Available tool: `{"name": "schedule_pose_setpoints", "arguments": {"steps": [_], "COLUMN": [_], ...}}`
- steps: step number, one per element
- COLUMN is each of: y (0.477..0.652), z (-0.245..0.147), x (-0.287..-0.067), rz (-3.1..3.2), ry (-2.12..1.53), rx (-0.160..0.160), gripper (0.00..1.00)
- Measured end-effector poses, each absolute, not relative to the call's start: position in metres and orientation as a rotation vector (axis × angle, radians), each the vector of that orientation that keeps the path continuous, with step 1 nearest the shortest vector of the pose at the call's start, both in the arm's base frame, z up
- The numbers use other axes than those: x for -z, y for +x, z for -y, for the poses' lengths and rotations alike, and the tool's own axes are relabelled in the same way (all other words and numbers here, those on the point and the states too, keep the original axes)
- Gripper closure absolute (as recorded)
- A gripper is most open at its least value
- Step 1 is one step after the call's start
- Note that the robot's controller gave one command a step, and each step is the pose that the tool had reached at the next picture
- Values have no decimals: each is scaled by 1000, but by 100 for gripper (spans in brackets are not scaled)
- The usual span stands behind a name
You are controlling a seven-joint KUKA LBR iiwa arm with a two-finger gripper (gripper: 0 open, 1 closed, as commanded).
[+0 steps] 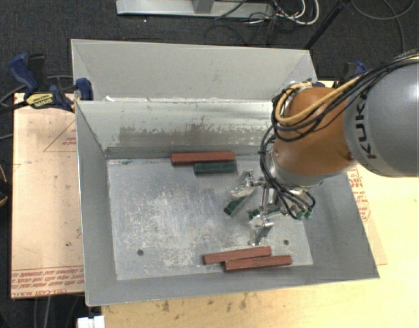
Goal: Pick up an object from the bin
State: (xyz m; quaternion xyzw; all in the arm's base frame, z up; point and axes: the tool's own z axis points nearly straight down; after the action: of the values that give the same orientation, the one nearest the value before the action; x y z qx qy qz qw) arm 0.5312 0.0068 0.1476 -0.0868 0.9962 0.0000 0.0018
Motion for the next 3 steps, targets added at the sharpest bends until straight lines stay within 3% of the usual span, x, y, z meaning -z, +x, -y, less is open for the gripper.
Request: {"name": "schedule_pose_setpoints", "arguments": {"steps": [1, 2, 3], "y": [555, 564, 646], "z": [-8, 15, 43], "x": [-114, -86, -78], "rz": [-3117, -3108, -3072], "ry": [-393, -404, -591], "rx": [-2, -1, -5], "gripper": [0, 0, 100]}}
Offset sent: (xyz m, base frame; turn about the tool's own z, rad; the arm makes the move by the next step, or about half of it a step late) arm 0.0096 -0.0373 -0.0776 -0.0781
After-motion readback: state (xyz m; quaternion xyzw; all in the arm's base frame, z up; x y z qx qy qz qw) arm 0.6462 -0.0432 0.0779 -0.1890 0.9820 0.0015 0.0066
